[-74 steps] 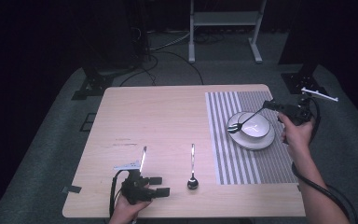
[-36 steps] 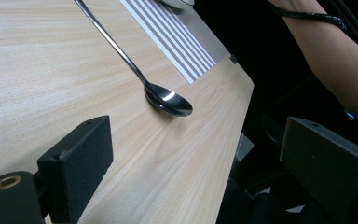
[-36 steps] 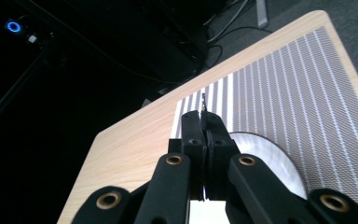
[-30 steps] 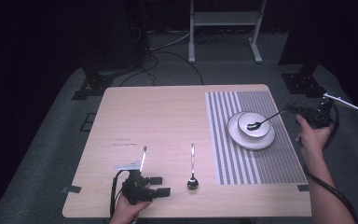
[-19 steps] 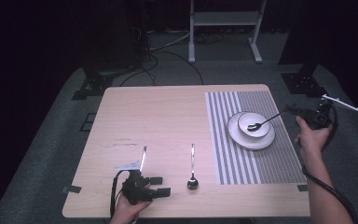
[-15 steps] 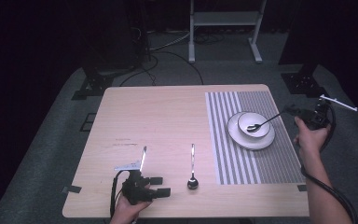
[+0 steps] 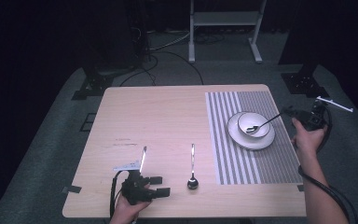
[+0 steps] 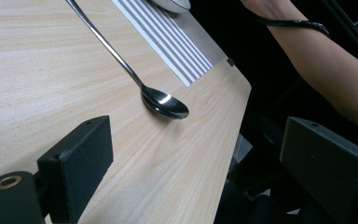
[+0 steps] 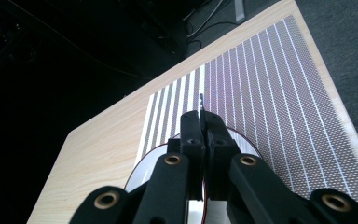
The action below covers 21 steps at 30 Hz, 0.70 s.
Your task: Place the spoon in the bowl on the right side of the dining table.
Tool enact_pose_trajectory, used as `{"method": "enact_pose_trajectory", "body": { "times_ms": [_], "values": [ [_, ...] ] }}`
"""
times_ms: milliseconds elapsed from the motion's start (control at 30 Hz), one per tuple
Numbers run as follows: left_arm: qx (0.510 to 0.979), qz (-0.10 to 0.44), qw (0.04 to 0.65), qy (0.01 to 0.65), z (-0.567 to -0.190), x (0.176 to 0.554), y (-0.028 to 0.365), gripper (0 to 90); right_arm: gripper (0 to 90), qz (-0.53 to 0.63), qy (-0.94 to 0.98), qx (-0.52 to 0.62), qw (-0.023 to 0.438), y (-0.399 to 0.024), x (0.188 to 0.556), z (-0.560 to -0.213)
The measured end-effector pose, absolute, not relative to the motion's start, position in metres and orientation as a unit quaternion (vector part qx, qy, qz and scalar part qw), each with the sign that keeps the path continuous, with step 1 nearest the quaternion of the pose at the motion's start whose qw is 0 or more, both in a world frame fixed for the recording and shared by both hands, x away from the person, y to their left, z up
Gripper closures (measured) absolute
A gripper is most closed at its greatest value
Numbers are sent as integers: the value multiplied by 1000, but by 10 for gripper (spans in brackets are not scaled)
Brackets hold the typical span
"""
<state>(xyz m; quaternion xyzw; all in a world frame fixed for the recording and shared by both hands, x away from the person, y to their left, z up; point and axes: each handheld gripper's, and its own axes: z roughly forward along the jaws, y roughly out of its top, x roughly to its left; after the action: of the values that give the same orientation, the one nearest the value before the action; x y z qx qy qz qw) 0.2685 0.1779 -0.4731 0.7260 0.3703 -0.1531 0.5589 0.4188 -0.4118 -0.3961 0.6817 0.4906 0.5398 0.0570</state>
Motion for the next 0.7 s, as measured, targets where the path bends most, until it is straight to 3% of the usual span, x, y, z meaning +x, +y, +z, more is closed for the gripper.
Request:
{"method": "enact_pose_trajectory", "body": {
  "times_ms": [700],
  "values": [
    [726,-152,561,367,-472,268,177,80,722,546,487,681,24,-417,411,-411]
  ]
}}
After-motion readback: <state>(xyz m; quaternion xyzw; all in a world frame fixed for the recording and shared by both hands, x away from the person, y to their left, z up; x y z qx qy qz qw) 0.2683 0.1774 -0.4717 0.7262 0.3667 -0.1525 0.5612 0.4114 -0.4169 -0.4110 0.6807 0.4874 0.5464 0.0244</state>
